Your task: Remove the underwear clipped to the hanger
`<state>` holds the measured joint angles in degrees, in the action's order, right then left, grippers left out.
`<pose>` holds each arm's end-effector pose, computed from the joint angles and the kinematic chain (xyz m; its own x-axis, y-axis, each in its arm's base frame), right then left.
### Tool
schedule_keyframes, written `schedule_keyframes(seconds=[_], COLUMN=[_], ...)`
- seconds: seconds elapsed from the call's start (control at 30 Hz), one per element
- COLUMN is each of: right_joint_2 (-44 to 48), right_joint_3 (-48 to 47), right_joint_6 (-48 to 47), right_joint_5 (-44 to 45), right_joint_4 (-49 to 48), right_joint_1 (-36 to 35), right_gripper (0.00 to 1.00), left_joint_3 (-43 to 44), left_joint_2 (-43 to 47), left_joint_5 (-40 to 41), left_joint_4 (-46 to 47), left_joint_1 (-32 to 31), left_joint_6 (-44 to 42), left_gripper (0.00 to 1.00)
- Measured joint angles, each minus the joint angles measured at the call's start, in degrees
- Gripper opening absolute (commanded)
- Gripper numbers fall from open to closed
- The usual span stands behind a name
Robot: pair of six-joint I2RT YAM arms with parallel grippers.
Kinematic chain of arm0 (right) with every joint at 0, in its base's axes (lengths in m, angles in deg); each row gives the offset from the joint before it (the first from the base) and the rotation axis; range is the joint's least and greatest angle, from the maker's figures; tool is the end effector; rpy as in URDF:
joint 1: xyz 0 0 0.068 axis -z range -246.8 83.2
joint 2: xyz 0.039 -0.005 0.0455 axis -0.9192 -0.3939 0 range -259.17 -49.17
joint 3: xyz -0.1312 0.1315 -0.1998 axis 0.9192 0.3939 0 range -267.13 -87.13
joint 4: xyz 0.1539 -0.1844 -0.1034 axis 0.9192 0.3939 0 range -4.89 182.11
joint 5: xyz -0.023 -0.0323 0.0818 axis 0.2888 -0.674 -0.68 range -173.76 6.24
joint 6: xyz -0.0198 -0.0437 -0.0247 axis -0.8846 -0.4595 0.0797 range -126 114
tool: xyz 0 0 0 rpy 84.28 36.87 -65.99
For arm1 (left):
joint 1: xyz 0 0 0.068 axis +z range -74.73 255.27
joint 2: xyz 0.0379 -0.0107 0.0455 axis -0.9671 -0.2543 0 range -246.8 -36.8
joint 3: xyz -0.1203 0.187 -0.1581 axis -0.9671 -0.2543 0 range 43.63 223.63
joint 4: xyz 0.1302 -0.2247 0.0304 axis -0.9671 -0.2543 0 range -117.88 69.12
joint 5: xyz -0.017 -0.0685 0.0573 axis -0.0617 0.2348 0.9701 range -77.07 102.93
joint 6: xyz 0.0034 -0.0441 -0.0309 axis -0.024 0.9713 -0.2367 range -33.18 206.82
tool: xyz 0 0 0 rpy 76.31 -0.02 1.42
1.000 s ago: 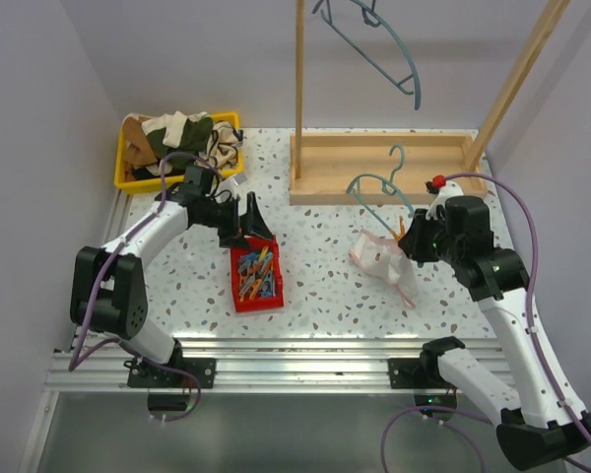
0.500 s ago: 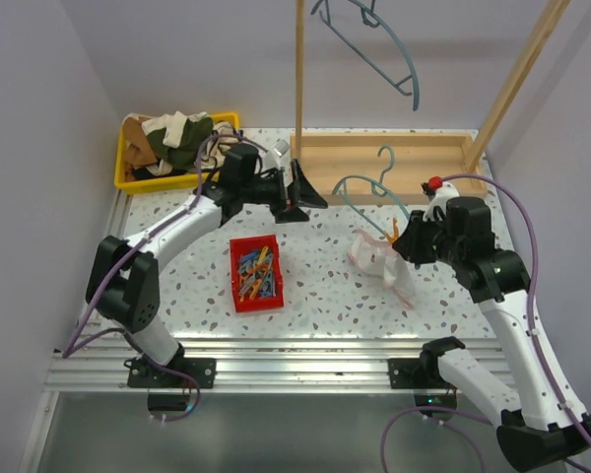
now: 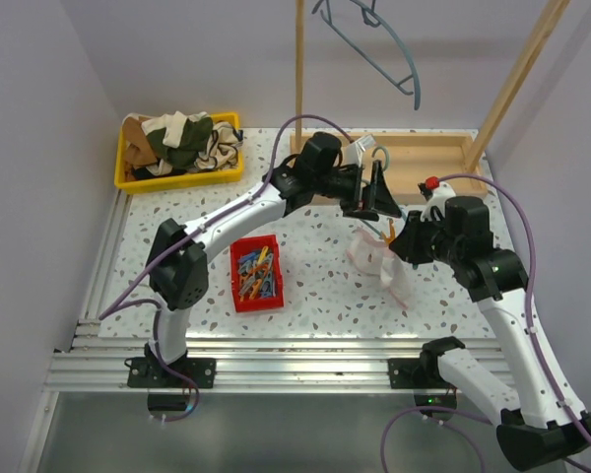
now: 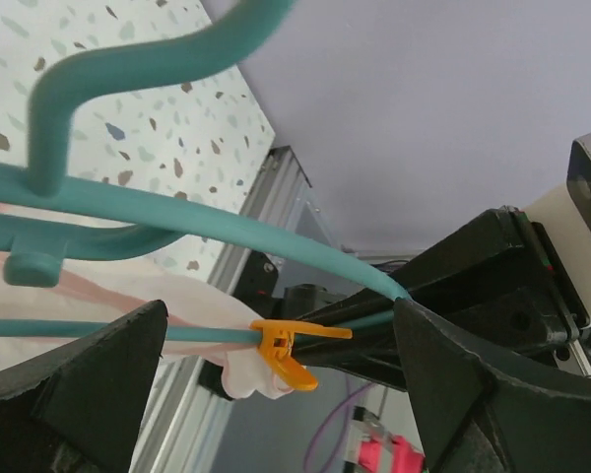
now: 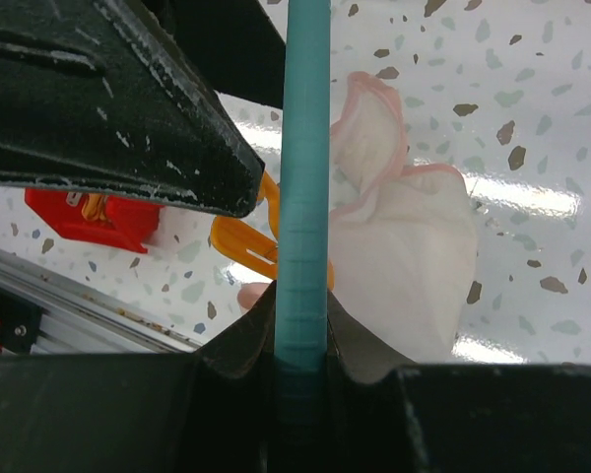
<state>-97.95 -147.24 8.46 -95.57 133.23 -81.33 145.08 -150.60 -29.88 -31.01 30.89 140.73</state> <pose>0.1546 0.0477 0.3538 -0.6622 0.0809 -0.7449 -0.2466 0.9152 0.3187 0.3200 -0.3469 0.3229 -0.9383 0.0886 -0.3343 0.3457 0.2662 -0.8998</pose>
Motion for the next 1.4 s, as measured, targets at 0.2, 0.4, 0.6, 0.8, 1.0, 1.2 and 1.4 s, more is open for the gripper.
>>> schedule_keyframes(seconds=[0.2,0.4,0.6,0.8,1.0,1.2,1.4], right_joint_2=[-0.3,-1.7,-1.9,-1.9,-2.1,-2.3,-2.1], right_joint_3=[0.0,0.0,0.0,-0.1,-0.1,-0.1,-0.1], right_joint_6=[0.0,0.0,0.1,0.3,1.2,2.0,3.1], right_joint_5=[-0.4,-1.2,-1.3,-1.5,-2.3,-3.0,-3.2], right_joint_4=[0.1,0.8,0.3,1.1,1.0,1.6,1.6], right_joint_1=[0.0,0.0,0.0,-0.1,-0.1,-0.1,-0.1], right_gripper=[0.0,0.0,0.0,0.0,0.0,0.0,0.0], left_joint_3=[3.2,1.9,1.8,-0.4,-0.6,-0.6,-0.5], left_joint_2=[0.9,2.2,2.5,4.7,5.5,5.5,5.5], left_joint_5=[7.6,12.5,13.7,15.3,16.9,18.6,19.8], left_joint_4=[-7.5,-10.4,-10.7,-9.6,-9.7,-9.7,-9.9], left_joint_1=[-1.4,-2.0,-5.0,-6.3,-6.8,-7.8,-8.4], left_joint_6=[-13.3,-20.7,-24.7,-26.6,-29.1,-31.0,-32.6], left_gripper=[1.0,0.99,0.99,0.99,0.98,0.96,0.8])
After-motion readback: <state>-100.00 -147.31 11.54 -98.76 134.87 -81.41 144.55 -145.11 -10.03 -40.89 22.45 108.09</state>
